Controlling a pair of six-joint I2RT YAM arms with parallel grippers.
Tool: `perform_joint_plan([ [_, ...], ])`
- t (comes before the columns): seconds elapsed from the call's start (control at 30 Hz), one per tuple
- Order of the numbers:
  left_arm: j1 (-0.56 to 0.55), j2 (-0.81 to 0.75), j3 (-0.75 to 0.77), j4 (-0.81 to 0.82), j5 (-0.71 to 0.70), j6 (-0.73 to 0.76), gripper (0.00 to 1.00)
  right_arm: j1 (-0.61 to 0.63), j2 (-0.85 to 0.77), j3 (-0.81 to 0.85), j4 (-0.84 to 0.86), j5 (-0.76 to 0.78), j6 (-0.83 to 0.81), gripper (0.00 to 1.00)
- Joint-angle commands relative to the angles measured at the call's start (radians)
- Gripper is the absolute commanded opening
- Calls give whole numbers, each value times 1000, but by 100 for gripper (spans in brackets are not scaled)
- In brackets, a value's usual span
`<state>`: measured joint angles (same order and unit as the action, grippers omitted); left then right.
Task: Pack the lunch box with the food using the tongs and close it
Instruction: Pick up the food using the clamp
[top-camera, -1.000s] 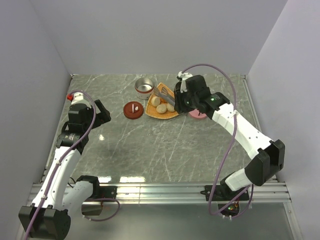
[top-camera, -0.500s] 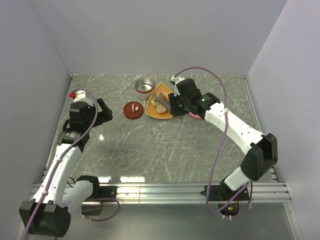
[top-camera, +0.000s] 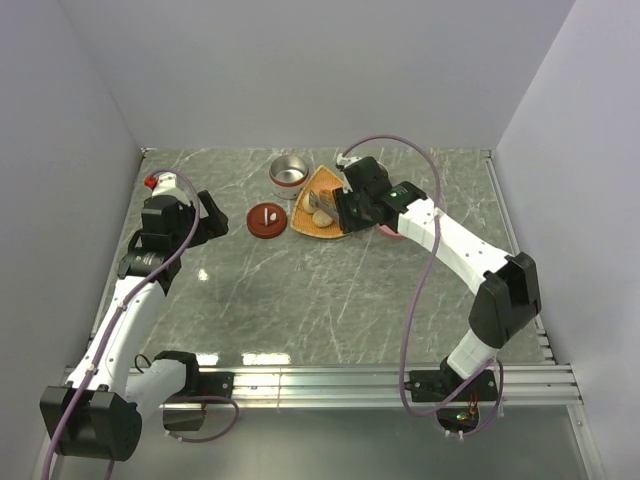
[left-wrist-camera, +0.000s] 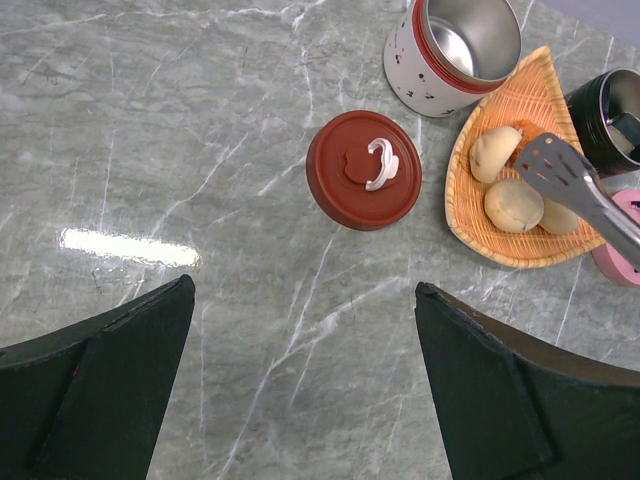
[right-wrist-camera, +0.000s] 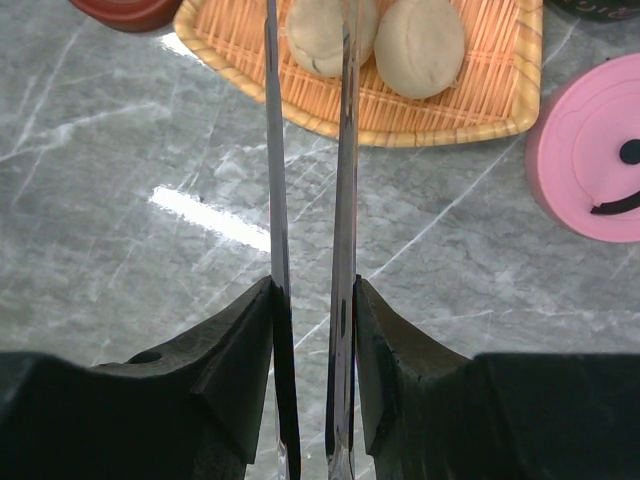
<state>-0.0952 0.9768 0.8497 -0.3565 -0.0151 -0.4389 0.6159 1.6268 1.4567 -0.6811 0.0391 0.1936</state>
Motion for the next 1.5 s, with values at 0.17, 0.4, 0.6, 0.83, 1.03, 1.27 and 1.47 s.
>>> perform_joint_plan([
  [0.17,-3,-33,11,19,18,3,99,19,45,93,-1,18,18,42],
  [0.4,-5,-38,0,21,18,3,99,22,47,117,-6,28,27,42],
  [0.6,-3,-36,-12,31,18,2,99,25,87,139,-26,19,29,42],
  [0.83,-3,-44,-21,30,20,6,99,44,137,197,-83,59,10,42],
  [1.03,-3,-52,-29,34,18,6,99,73,169,229,-115,107,1,41],
  [1.27,-5,-53,-32,34,-14,8,99,79,170,249,-118,119,0,18],
  [1.47,-3,-59,-32,36,-14,8,99,77,140,303,-127,113,1,17],
])
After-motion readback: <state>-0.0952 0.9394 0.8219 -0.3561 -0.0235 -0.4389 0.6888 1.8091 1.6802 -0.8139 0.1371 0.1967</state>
